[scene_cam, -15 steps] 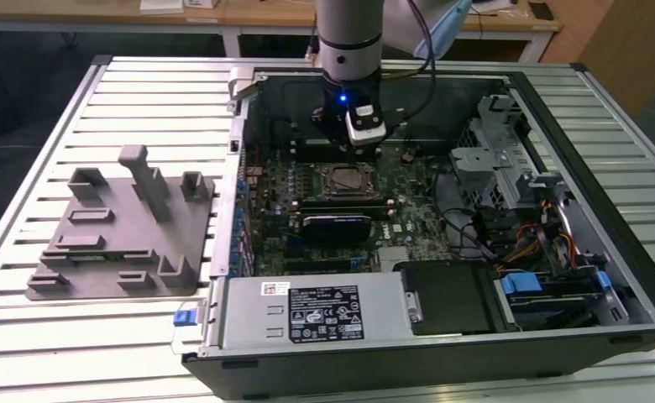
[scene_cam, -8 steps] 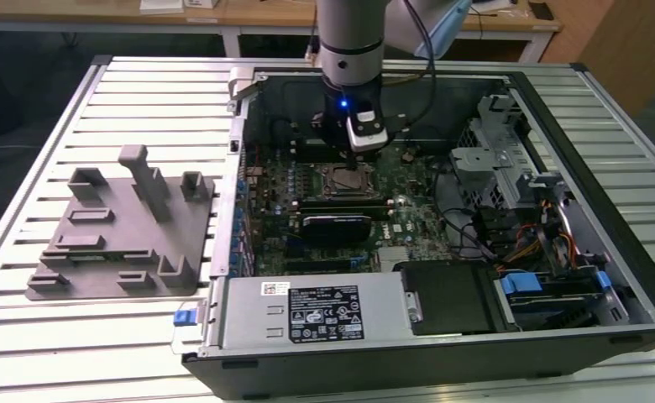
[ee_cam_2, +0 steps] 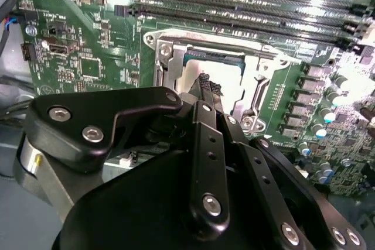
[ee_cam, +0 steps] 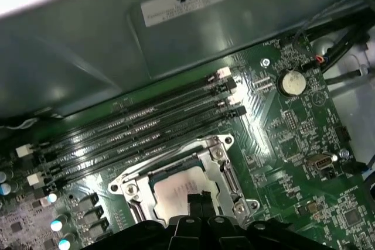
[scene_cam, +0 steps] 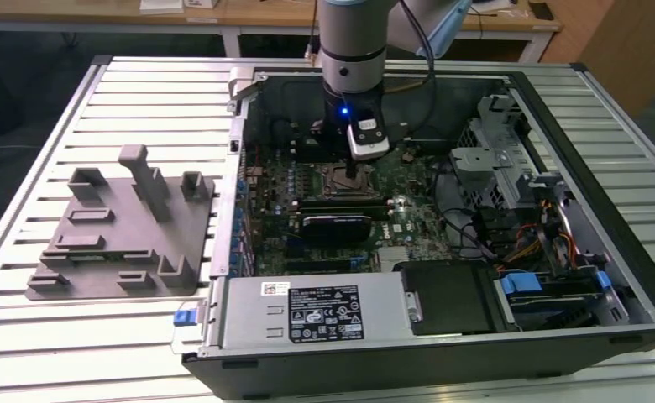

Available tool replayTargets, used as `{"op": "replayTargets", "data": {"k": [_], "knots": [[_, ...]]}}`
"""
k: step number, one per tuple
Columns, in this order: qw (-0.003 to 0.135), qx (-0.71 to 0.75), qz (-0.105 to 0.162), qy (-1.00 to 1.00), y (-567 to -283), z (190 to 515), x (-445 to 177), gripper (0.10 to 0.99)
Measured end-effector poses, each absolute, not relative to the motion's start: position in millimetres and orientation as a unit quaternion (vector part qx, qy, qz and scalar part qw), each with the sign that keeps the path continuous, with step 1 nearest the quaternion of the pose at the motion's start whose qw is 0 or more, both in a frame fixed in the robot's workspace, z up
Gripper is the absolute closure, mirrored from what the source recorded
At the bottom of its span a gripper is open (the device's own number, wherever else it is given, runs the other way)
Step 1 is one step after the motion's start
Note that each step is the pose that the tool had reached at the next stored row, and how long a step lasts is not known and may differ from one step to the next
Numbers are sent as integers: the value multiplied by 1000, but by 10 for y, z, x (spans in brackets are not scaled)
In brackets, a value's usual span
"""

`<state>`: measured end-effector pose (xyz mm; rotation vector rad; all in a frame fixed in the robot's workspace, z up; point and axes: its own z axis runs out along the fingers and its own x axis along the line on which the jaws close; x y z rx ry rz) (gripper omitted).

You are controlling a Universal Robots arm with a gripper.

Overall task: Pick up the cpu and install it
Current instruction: 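Install the first cpu locking lever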

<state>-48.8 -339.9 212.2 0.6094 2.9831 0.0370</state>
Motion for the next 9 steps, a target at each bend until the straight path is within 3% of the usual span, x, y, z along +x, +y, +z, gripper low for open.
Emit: {"op": "replayTargets", "data": {"k": [9], "knots": [[48,200,12,979,-3403,2146,-488,980]]}}
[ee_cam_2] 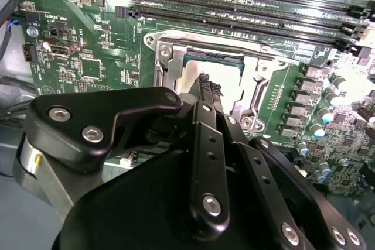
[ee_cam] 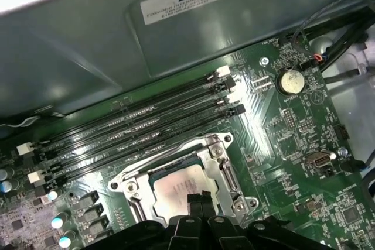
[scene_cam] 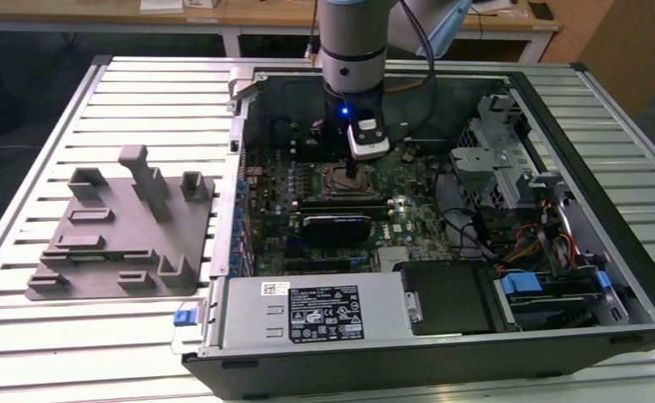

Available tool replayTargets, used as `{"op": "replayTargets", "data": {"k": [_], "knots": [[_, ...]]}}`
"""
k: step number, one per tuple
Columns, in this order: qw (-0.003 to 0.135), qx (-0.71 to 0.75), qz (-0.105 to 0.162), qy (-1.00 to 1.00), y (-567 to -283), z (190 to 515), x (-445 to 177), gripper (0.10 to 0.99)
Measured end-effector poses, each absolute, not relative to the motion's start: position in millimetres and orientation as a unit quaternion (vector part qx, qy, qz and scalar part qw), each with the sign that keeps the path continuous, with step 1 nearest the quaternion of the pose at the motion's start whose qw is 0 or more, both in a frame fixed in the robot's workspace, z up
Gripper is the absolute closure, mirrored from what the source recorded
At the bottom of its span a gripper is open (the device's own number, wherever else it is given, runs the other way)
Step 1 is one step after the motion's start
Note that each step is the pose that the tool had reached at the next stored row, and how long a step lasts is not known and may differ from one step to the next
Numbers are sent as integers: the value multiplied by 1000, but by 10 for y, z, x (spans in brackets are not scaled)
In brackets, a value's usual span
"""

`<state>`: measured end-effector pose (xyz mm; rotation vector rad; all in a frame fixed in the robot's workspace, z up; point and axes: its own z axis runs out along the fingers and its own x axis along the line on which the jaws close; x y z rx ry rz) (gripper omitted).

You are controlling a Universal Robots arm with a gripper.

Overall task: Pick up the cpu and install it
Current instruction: 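Install the first cpu locking lever, then install the second cpu locking lever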

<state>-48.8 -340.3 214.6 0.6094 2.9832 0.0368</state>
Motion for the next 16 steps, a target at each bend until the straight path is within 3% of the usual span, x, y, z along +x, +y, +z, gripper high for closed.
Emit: {"op": "replayTargets", "data": {"k": [16], "knots": [[48,200,12,979,-3403,2324,-488,980]]}}
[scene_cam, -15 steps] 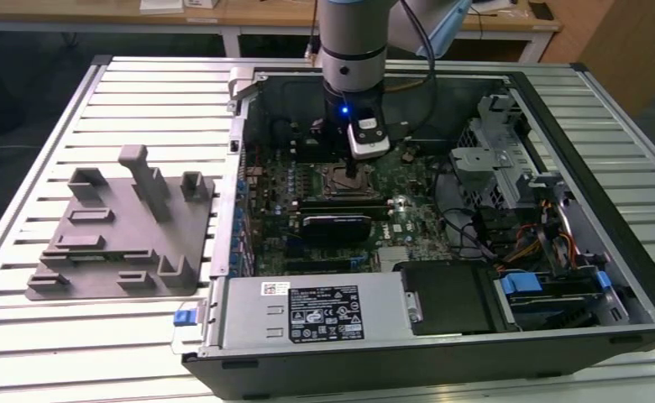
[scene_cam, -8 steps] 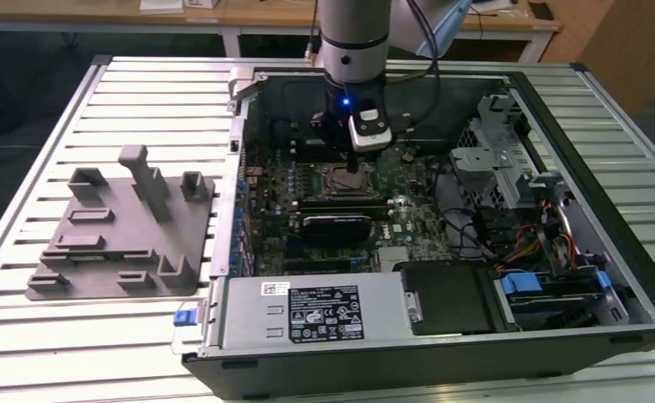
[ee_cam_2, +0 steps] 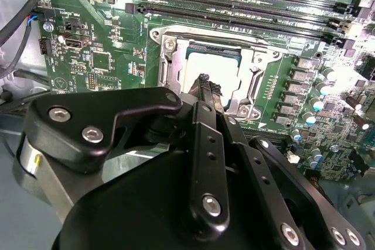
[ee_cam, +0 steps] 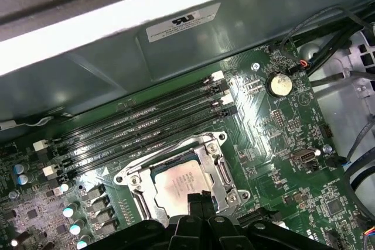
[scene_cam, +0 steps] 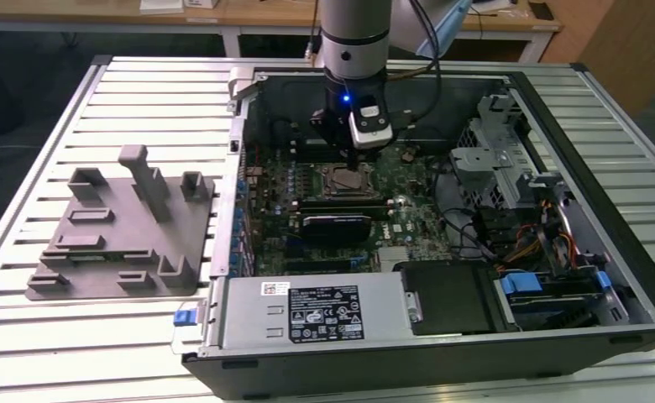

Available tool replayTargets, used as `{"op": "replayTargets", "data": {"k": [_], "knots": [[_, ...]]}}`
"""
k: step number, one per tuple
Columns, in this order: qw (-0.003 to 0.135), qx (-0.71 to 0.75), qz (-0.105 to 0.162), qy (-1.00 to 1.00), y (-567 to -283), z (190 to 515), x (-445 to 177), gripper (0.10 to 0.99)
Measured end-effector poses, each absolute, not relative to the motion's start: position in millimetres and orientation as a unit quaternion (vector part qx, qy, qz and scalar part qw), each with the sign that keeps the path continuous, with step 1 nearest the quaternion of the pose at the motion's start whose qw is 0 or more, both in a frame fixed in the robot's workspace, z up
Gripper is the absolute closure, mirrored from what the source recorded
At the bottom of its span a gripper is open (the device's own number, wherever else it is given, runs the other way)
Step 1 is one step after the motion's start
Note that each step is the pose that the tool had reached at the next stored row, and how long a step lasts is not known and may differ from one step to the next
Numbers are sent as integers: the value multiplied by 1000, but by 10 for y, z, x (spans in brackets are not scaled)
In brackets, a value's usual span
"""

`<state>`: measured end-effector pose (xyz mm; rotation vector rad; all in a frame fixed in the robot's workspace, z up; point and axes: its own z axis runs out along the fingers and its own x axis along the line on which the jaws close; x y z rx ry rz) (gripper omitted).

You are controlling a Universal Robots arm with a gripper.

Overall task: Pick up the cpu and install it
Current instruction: 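Install the second cpu locking lever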

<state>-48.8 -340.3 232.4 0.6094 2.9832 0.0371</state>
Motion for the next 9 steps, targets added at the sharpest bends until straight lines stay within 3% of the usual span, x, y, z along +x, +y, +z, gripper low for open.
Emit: {"op": "replayTargets", "data": {"k": [9], "knots": [[48,200,12,979,-3420,2325,-488,980]]}}
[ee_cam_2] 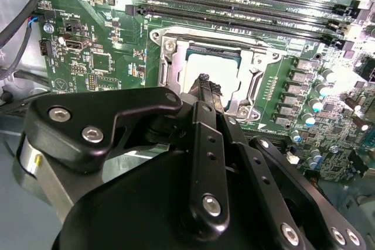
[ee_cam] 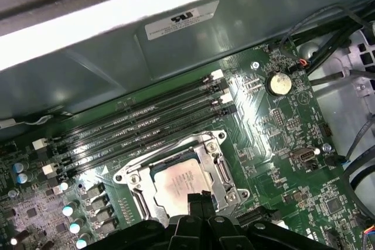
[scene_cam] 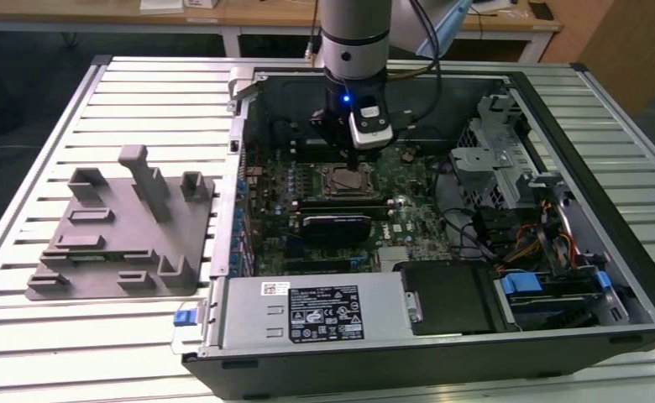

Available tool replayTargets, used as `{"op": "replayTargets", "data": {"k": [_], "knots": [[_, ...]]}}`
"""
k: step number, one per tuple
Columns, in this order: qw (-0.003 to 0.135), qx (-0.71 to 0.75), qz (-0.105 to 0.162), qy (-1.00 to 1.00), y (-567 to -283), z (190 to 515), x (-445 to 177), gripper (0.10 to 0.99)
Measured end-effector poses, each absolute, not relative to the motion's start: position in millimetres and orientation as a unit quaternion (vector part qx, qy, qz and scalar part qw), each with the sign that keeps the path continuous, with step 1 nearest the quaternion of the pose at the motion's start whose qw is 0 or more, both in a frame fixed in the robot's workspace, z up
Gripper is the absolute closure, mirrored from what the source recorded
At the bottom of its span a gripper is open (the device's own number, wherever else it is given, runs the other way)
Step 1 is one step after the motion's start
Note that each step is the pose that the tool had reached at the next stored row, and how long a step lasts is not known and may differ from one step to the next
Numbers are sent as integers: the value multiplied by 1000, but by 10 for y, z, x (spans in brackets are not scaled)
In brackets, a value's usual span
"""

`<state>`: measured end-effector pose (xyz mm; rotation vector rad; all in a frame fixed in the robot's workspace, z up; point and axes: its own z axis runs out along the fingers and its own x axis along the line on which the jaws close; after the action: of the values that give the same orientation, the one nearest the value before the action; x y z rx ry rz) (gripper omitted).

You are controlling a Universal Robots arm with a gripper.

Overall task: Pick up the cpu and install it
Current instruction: 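Install the second cpu locking lever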

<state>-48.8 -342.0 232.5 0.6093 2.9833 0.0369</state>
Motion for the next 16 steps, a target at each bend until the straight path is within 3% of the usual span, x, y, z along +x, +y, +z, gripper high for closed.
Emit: {"op": "replayTargets", "data": {"k": [16], "knots": [[48,200,12,979,-3663,2325,-488,980]]}}
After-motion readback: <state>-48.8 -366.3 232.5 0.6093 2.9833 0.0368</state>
